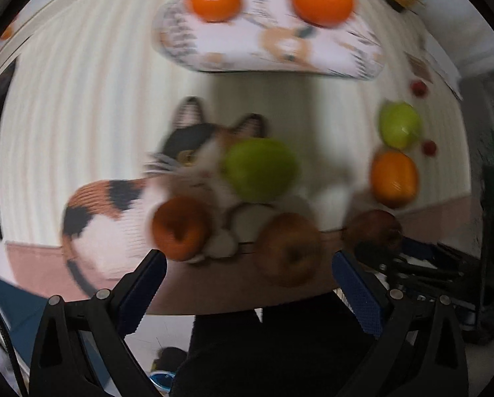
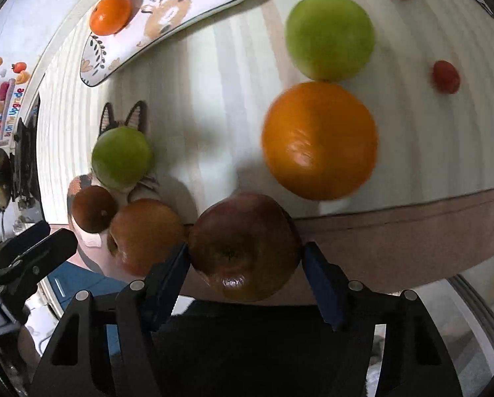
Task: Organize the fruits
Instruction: 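Grasp a red apple with the left gripper while the right gripper grasps another red apple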
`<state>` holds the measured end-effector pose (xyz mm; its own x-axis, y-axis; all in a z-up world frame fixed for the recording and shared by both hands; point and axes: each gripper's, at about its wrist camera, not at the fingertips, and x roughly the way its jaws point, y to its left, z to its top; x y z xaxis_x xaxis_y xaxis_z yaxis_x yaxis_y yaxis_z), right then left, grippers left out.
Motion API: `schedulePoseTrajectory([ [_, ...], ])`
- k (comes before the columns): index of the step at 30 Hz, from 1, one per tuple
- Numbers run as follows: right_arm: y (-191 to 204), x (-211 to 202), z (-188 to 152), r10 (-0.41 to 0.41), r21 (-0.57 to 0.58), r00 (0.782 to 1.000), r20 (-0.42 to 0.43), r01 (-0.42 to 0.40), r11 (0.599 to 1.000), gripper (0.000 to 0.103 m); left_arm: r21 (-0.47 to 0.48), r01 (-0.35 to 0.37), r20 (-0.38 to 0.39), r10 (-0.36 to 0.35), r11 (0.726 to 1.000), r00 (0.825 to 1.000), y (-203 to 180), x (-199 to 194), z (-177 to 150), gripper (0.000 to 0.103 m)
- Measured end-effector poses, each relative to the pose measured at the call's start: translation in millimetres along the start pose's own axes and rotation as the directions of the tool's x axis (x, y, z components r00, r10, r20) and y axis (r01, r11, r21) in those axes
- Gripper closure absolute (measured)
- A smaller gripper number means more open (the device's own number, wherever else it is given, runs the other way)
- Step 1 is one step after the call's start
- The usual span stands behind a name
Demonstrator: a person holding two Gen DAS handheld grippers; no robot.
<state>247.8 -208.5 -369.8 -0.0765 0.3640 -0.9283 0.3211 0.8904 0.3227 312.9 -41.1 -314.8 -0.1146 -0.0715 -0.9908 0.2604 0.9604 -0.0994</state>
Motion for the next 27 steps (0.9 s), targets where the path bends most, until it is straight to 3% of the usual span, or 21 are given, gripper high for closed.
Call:
schedulePoseTrajectory([
  [5,-13,-3,-6,-0.023,0.022,1.000,0.003,0.023,1.000,0.031,0.079,-0.012,-0.055,0.017,0.997,0.998,-30,29,6,0.003],
  [8,-28,-6,-7,-0.035,0.035,0.999,0.006,0.035,0.999,0.031,0.086,0.003,-0.088,0.005,0.996,0.996,-34,43,12,0.017],
  [10,-37,-7,-10,-0.010,0.053,1.000,0.003,0.010,0.999,0.031,0.103,-0.008,-0.108,0.019,0.995,0.994,-35,51,13,0.037],
  [11,-39,-7,-12,-0.014,0.053,1.000,0.006,0.013,0.998,0.031,0.116,-0.023,-0.115,0.037,0.993,0.993,-36,55,13,0.041],
  [16,-42,-8,-15,-0.006,0.056,1.000,0.008,0.006,0.998,0.031,0.124,-0.065,-0.080,0.076,0.990,0.994,-31,51,4,0.043],
  [27,-22,-8,3,0.012,0.008,1.000,-0.005,-0.012,1.000,0.030,0.058,-0.046,-0.079,0.051,0.997,0.996,-14,56,0,0.041],
])
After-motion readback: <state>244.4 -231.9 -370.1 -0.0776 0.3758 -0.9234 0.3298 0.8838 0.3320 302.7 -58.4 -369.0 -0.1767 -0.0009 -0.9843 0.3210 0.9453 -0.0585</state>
